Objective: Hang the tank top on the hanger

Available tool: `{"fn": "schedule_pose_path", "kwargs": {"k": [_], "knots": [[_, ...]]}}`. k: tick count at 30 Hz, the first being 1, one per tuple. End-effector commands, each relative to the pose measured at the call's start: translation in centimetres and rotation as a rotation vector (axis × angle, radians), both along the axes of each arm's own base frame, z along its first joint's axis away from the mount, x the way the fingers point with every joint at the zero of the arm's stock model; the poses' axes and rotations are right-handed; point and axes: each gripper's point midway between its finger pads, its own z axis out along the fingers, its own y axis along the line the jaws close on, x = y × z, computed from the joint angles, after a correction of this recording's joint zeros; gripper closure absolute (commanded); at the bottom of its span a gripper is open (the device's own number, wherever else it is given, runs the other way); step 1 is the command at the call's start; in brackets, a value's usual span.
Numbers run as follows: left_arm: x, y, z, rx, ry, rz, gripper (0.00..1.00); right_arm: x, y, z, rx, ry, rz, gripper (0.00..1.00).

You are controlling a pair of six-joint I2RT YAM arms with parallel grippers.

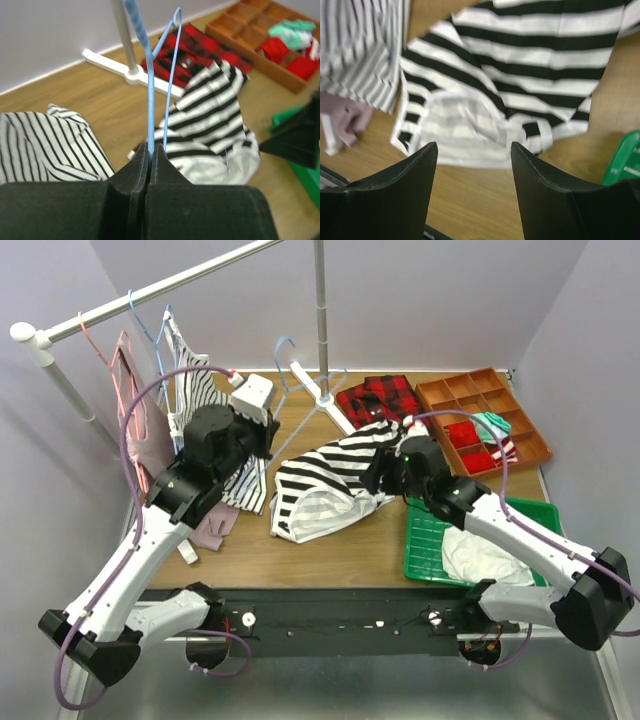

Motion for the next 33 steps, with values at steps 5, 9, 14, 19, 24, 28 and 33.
{"fn": "schedule_pose_path", "kwargs": {"k": [5,9,14,19,24,28,33], "knots": [[-8.8,-0.5,-6.5,0.145,0.135,-0.221,1.00,-2.5,-2.8,-7.4,-0.254,0.088,-0.085,0.36],[-11.3,-0.4,-8.1,0.155,0.204,-0.290,1.00,-1.8,-3.2,-7.8,-0.288,0.067,-0.101,0.39],[-13.2,0.2,-9.7,0.196,0.276,-0.336,1.00,-1.5,-2.4,-8.9,-0.300,0.087,-0.073,0.44],[-14.0,-0.4,-9.9,0.220,0.326,-0.383,1.00,-1.7,-1.5,-9.4,-0.282,0.105,-0.041,0.47],[-14.6,-1.2,-11.1,0.255,0.373,-0.422,1.00,-1.9,-1.5,-10.4,-0.293,0.125,-0.038,0.47],[-14.5,-1.7,-11.9,0.270,0.397,-0.436,1.00,-1.7,-1.4,-11.0,-0.301,0.134,-0.048,0.51],[-13.6,-2.6,-12.0,0.268,0.404,-0.426,1.00,-1.1,-1.2,-10.5,-0.296,0.124,-0.067,0.76]]}}
